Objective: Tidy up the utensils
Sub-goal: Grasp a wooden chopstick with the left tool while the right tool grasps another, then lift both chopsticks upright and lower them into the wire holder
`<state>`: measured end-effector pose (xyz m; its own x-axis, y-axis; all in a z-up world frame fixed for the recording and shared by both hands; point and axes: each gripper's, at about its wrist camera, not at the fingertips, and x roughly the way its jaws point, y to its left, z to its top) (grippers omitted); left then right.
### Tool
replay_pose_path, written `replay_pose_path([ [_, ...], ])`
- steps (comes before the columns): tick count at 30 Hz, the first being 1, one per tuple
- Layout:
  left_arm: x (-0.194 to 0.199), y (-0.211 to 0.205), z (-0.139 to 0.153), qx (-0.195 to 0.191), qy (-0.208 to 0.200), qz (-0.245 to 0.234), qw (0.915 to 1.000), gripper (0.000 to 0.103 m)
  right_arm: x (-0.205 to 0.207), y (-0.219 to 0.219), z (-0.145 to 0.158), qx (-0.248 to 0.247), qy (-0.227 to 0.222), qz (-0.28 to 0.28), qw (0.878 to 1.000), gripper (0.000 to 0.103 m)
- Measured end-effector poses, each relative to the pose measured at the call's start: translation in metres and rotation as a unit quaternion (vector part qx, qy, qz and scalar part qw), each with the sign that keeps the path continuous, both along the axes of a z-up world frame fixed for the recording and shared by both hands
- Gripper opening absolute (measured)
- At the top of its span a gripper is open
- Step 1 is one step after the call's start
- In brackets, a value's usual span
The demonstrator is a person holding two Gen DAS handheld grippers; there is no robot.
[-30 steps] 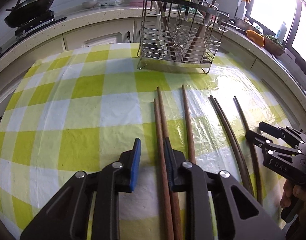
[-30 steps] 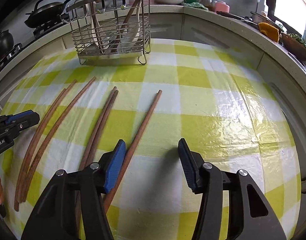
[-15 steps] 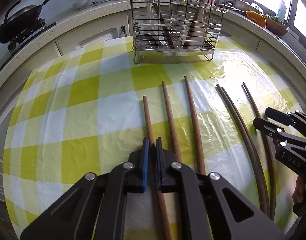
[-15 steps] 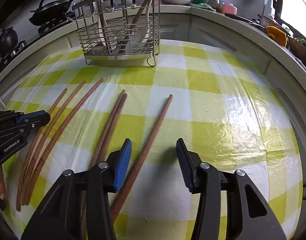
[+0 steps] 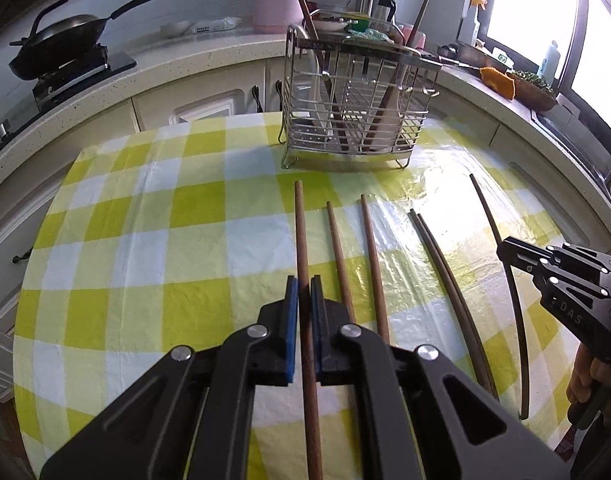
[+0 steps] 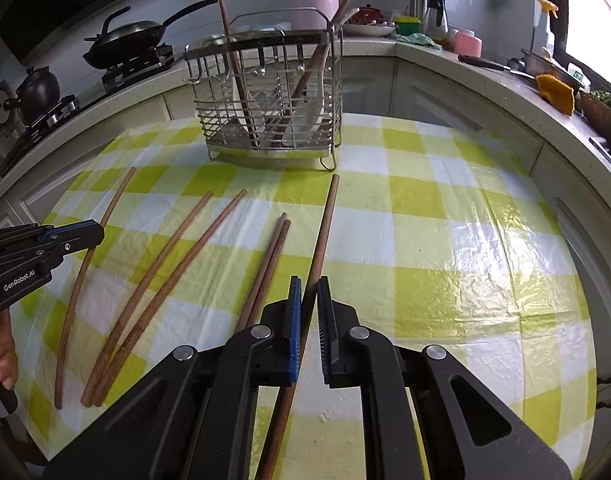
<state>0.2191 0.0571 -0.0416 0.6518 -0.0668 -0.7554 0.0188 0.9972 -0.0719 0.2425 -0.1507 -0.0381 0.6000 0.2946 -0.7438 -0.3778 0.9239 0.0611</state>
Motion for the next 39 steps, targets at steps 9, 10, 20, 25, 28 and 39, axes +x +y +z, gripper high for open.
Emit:
replay_pose_path([
  [9, -0.03, 0.0, 0.045, -0.003, -0.053, 0.003, 0.9986, 0.006, -0.023, -0.002, 0.048, 0.02, -0.042, 0.013, 0.999, 0.008],
  [10, -0.033, 0.0, 0.051, -0.003, -0.06, 0.003, 0.9982, 0.006, -0.024, -0.003, 0.051, 0.025, -0.042, 0.015, 0.999, 0.008],
  [20, -0.048, -0.003, 0.097, -0.01, -0.106, 0.002, 0.9943, 0.006, -0.033, -0.011, 0.083, 0.045, -0.055, 0.028, 0.997, 0.008],
  [25, -0.037, -0.004, 0.109, -0.017, -0.109, -0.004, 0.9939, 0.006, -0.026, -0.012, 0.093, 0.045, -0.059, 0.029, 0.997, 0.008],
  [28, -0.032, -0.006, 0.113, -0.017, -0.109, -0.008, 0.9938, 0.006, -0.019, -0.01, 0.098, 0.047, -0.057, 0.031, 0.997, 0.008],
  [39, -0.002, -0.001, 0.144, -0.031, -0.122, -0.016, 0.9919, 0.006, 0.003, -0.009, 0.123, 0.047, -0.06, 0.04, 0.996, 0.007],
])
